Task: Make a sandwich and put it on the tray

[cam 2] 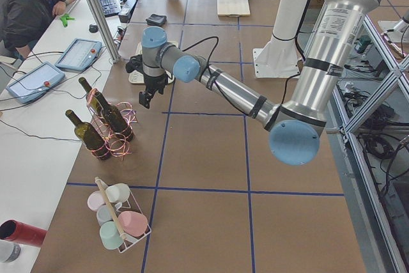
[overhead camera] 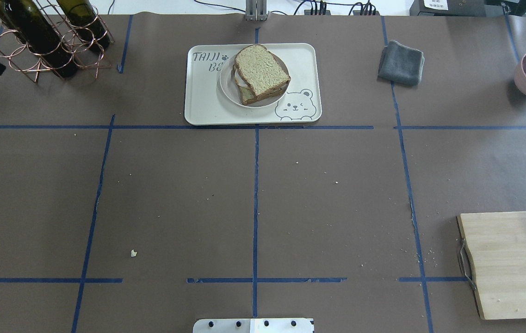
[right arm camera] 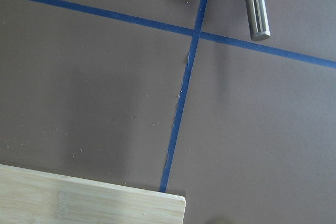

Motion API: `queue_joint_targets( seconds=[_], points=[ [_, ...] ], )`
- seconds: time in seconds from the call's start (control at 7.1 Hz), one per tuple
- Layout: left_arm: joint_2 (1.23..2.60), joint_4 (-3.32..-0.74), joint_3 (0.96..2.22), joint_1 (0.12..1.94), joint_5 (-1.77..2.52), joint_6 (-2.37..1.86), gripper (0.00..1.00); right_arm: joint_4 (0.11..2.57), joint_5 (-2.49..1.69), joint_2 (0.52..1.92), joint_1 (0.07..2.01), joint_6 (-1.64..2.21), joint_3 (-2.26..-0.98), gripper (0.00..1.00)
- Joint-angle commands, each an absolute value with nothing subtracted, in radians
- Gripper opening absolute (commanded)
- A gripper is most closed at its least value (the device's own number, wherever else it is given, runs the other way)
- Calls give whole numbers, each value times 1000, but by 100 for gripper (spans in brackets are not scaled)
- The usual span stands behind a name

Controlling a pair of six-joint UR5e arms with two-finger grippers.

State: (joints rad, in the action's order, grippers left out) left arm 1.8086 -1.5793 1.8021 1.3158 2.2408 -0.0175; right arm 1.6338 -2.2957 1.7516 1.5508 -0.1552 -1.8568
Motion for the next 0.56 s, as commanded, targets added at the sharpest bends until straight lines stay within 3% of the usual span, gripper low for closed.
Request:
queue_joint_targets(
  seconds=[0.0,0.28,0.42],
  points=[
    [1625,-1575,1807,1451,2287,141,100,1632,-2295,1750,1551,-164,-1859,100],
    [1560,-1571,1728,1567,2310,141,100,1634,-2295,1743,1551,-167,-1855,100],
    [1504,-1572,1753,1569,2310,132,100,1635,-2305,1740,1551,-163,-1852,100]
  ],
)
